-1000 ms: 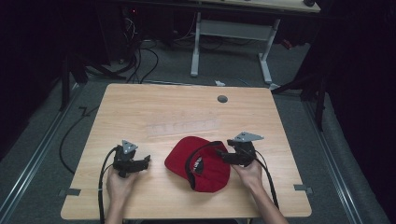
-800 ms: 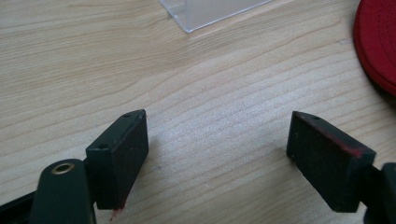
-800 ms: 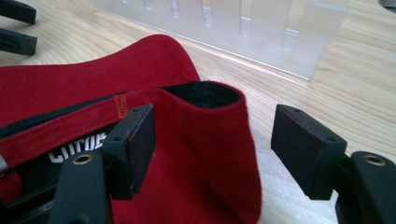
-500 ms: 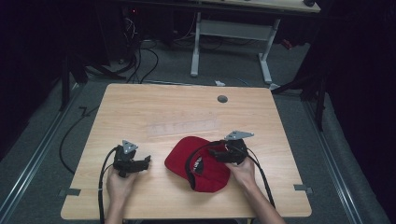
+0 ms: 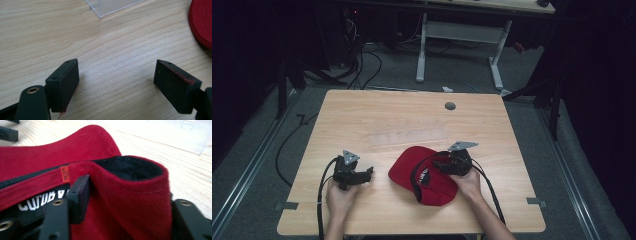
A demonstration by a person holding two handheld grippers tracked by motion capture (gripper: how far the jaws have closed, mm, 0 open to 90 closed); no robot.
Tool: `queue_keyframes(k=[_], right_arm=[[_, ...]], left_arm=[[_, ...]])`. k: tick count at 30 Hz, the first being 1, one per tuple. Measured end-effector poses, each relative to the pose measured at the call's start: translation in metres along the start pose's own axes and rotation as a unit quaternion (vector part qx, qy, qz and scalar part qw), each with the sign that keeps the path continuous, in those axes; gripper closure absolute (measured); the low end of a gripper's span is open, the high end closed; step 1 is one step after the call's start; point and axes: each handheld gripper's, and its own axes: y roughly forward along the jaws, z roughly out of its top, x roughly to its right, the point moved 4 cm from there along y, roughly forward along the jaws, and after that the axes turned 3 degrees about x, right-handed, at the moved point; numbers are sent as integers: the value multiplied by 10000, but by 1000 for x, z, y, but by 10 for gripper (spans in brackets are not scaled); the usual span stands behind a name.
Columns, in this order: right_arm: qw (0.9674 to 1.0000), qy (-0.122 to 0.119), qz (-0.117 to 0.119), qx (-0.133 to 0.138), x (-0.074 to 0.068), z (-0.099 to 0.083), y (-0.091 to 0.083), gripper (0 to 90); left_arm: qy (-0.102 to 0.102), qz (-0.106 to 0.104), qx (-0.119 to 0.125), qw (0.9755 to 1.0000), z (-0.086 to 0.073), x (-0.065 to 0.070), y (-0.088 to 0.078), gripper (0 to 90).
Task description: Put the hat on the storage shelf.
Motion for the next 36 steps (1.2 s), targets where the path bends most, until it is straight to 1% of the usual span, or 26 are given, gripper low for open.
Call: queue_keyframes(k=[4, 9, 10, 11, 14, 18, 23, 27, 28, 34, 36], right_arm=[[9998, -173, 25, 6, -2, -1, -1, 579], [9994, -270, 212, 49, -2, -1, -4, 718], [9991, -331, 257, 75, -3, -2, -5, 762], [9991, -331, 257, 75, -3, -2, -5, 762], [9987, -363, 338, 84, -5, -4, -8, 813], [9984, -362, 423, 95, -7, -4, -11, 837], [9983, -249, 502, 127, -11, -1, -16, 847], [9983, -224, 520, 98, -13, 1, -20, 850], [9983, -186, 542, 75, -13, 2, -20, 851], [9974, -33, 714, 128, -13, 5, -20, 853], [9971, -39, 744, 151, -15, 8, -21, 853]], left_arm=[[1, 3, 1, 10000, 0, 0, 0, 206], [0, 10, 2, 10000, 0, 0, 0, 206], [0, 10, 2, 10000, 0, 0, 0, 206], [-4, 8, -4, 10000, 0, 0, 0, 206], [-3, 9, -4, 10000, 0, 0, 0, 206], [-4, 10, 5, 10000, 0, 0, 0, 206], [-6, 10, -2, 10000, 0, 1, 0, 207], [5, 4, -1, 10000, 0, 1, 0, 208], [2, 4, 1, 10000, 0, 1, 0, 207], [0, -2, -6, 10000, -1, 1, -1, 208], [-3, -3, -4, 10000, -1, 1, -1, 208]])
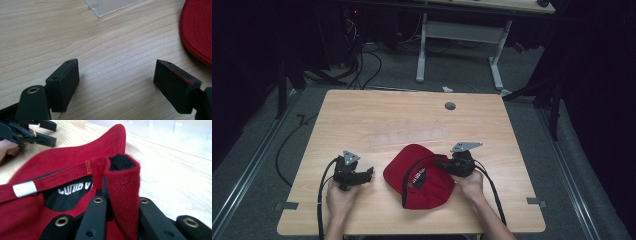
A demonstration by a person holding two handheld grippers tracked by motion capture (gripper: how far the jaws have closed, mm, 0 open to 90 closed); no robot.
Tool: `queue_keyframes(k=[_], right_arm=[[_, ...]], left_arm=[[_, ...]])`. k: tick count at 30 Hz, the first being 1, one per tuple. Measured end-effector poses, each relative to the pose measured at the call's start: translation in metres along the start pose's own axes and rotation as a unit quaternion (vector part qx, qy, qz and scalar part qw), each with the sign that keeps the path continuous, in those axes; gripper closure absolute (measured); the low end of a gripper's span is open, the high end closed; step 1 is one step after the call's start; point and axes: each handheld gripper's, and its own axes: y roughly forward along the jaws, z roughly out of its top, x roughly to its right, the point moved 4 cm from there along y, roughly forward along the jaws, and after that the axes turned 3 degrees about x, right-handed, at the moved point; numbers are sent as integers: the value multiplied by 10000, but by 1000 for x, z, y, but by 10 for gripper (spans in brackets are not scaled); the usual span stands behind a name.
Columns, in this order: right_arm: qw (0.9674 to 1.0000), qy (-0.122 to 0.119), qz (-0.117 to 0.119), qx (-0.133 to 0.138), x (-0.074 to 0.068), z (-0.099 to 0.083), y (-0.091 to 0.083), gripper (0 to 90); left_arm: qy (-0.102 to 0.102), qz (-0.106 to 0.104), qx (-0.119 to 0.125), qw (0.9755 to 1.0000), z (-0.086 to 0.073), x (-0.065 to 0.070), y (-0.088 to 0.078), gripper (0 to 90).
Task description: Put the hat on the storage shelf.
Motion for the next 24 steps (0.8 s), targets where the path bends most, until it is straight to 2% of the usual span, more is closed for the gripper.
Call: queue_keyframes(k=[7, 13, 24], right_arm=[[9998, 49, 159, 110, -6, 10, -8, 855], [9996, 139, 185, 149, -8, 16, -16, 855], [9995, 120, 233, 187, -10, 29, -29, 855]], left_arm=[[-8, 7, 13, 10000, 0, 0, 0, 208], [-4, 22, 17, 10000, 0, 0, 0, 208], [-29, 19, 19, 10000, 0, 0, 1, 211]])
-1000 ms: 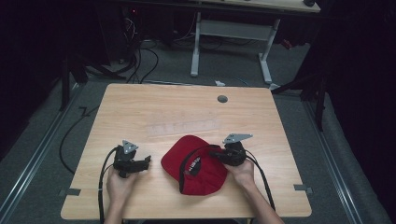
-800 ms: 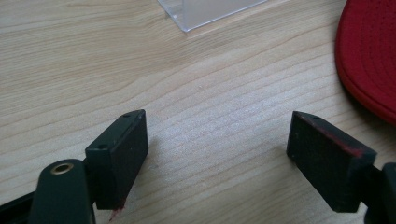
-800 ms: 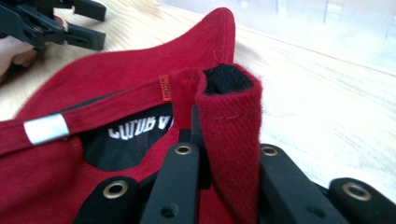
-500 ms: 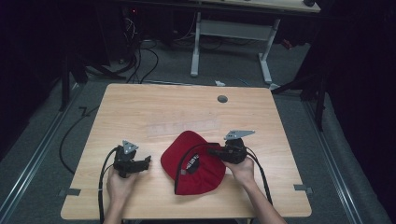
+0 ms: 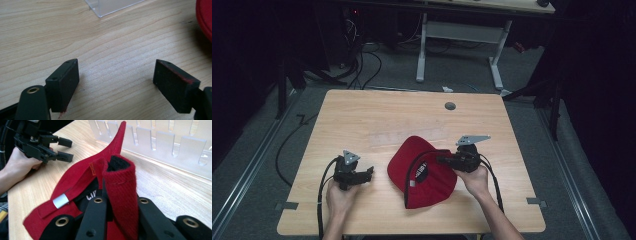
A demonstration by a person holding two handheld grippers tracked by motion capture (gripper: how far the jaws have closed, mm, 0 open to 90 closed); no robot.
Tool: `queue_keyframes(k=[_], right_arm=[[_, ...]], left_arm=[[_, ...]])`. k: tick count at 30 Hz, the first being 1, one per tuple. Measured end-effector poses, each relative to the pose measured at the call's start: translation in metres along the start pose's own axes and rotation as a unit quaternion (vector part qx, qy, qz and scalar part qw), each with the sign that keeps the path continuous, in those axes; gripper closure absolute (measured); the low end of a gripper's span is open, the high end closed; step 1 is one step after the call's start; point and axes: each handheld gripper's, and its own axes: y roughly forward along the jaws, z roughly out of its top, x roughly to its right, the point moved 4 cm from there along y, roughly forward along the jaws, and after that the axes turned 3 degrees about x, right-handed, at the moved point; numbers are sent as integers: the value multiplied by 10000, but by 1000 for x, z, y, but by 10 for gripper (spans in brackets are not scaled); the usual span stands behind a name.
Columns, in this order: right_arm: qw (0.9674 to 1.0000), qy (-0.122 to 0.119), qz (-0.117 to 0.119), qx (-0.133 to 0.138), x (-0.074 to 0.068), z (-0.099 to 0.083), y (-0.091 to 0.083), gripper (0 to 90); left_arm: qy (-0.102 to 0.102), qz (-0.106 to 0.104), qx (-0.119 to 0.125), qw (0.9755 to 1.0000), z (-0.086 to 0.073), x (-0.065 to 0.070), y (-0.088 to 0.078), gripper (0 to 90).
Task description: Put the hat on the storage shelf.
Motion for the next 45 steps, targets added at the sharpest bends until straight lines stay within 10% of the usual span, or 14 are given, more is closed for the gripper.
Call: queue_keyframes(k=[13, 24, 45], right_arm=[[9998, 134, -59, 103, 0, 13, -16, 855], [9994, 245, -33, 244, -1, 24, -30, 855], [9986, 425, 81, 297, -6, 39, -29, 854]], left_arm=[[129, -581, 36, 9982, 1, 23, -19, 219], [482, -1330, 79, 9899, -1, 70, -43, 200], [779, -1651, -162, 9831, -18, 111, -34, 156]])
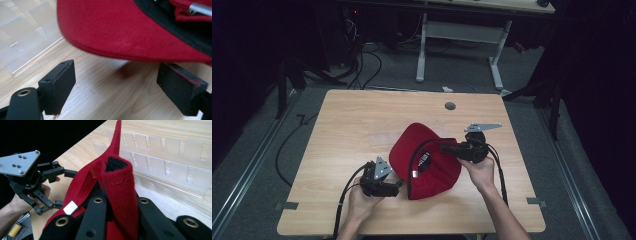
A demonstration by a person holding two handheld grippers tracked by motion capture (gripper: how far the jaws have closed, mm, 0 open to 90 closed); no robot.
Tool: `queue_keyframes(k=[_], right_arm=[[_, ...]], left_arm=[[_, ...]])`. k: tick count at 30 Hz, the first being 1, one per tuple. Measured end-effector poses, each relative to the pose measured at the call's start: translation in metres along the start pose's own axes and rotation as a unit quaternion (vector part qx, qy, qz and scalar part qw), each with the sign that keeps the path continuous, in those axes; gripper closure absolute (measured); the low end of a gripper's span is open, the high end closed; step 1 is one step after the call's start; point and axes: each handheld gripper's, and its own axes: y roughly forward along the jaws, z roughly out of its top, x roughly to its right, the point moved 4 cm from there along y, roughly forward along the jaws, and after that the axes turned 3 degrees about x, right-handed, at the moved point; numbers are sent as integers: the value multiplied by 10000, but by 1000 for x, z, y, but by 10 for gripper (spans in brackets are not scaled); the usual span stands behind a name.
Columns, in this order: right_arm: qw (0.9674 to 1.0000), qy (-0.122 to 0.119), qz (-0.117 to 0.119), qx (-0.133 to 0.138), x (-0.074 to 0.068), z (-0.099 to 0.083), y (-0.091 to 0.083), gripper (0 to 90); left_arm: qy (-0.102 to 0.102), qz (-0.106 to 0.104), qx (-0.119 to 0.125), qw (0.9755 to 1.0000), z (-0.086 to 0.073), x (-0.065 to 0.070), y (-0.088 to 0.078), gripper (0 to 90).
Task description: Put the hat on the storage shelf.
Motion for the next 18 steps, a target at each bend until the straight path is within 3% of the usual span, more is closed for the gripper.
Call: queue_keyframes(k=[5, 11, 18], right_arm=[[10000, 20, -7, -28, -1, 0, 3, 853], [9997, 25, -154, -183, 2, -4, 6, 853], [9990, 61, -257, -352, 6, -7, 7, 852]], left_arm=[[9, 9, 32, 10000, 0, 4, 2, 150], [203, 150, 89, 9996, 0, 3, 2, 126], [274, 66, 142, 9995, 2, 7, -1, 123]])
